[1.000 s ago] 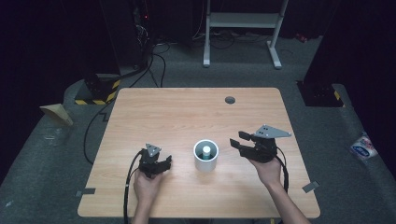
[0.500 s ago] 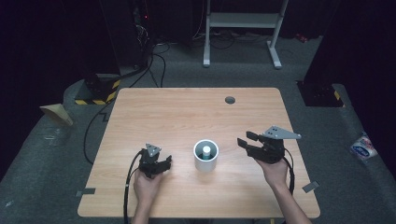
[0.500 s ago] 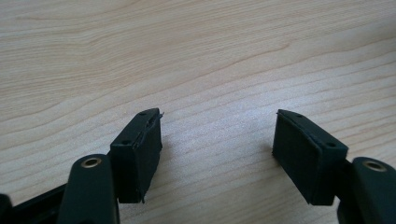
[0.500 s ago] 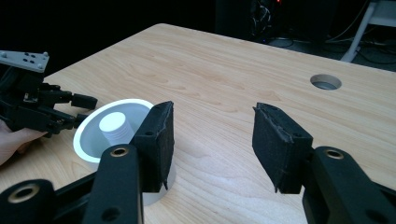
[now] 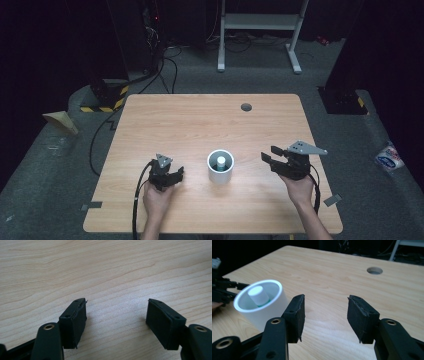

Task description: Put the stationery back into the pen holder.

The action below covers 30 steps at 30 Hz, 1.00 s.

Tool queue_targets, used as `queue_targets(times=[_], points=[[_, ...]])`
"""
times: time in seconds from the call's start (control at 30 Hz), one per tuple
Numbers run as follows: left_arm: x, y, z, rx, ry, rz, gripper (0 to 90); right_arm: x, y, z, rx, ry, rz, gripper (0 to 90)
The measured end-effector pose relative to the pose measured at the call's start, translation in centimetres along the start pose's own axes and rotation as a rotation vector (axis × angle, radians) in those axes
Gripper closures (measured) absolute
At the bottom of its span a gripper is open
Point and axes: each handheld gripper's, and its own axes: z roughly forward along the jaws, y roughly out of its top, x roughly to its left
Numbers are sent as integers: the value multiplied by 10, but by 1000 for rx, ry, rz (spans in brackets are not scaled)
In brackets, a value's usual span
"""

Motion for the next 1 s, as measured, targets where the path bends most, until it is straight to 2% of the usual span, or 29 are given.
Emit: queue_targets(times=[0.13, 0.3, 0.5, 0.73, 1.0], points=[[0, 0, 0, 0, -1, 0, 327, -4, -17, 4, 29, -30, 6, 482], [0, 0, 0, 2, -2, 1, 327, -8, -43, 15, 102, -73, 7, 481], [0, 0, 0, 0, 0, 0, 327, -11, -67, 31, 208, -144, -43, 480], [0, 0, 0, 2, -2, 1, 327, -14, -80, 39, 260, -168, -52, 464], [0, 0, 0, 2, 0, 2, 327, -14, -80, 40, 260, -168, -51, 435]])
